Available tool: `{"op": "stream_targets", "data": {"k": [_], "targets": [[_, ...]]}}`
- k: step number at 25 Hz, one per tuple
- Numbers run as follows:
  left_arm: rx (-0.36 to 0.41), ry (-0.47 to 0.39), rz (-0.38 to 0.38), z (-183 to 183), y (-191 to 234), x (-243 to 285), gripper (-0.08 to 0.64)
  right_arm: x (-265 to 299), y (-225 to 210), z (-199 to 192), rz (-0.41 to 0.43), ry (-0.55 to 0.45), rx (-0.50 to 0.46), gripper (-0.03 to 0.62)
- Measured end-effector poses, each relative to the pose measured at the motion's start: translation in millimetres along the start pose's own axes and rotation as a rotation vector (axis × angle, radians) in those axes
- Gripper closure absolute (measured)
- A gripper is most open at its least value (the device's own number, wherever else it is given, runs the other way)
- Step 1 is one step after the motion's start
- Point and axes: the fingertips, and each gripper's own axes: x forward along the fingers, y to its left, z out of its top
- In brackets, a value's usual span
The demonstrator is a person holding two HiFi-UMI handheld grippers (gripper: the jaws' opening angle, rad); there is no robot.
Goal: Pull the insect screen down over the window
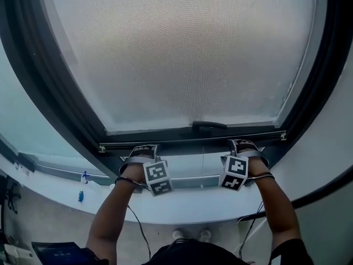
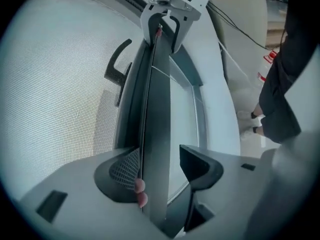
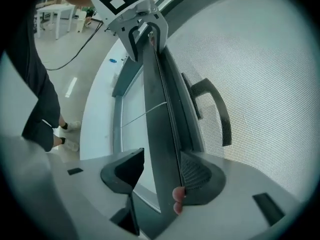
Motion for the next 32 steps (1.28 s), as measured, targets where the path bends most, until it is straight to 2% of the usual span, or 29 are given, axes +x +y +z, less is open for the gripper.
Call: {"op": "stream_targets", "data": {"k": [5,9,14,20,24,26,28,32], "targets": [[0.032,0.049,0.055,-3.5,3.6,4.0,0.325,4.2,-8.1,-1.9,-0.083,0.004,0.016,0.368],[0.019,0.001,0.173,0.8,13.2,12.8,0.325,7.2,-8.2,-1.1,-0.113,0.005,-0.033,0.370],[0.015,0.015,0.166,-5.2,16.1,11.1,0.327,11.0,-9.3,-9.1,-0.082,0.035,-0.101,0.370],[-0.044,-0.023,0.165,-3.8,14.1,14.1,0.327,17.5,-11.3,-7.9,-0.164,-0.037,-0.084,0.370],[-0.093,-0.042,0.196,1.9,18.7,12.2,0.327,10.9,-15.3,-7.2,-0.185,-0.035,-0.107,0.370],[-0.159,-0.081,0.226,5.9,22.4,10.9,0.327,5.7,-16.6,-7.3,-0.194,-0.050,-0.070,0.370],[-0.284,-0.174,0.227,13.3,22.3,-1.3,0.327,-4.0,-15.2,-2.7,-0.190,-0.109,0.018,0.370],[-0.615,-0.502,0.191,48.1,12.4,-45.7,0.332,-41.9,-17.2,15.4,-0.221,-0.316,0.298,0.370]]}}
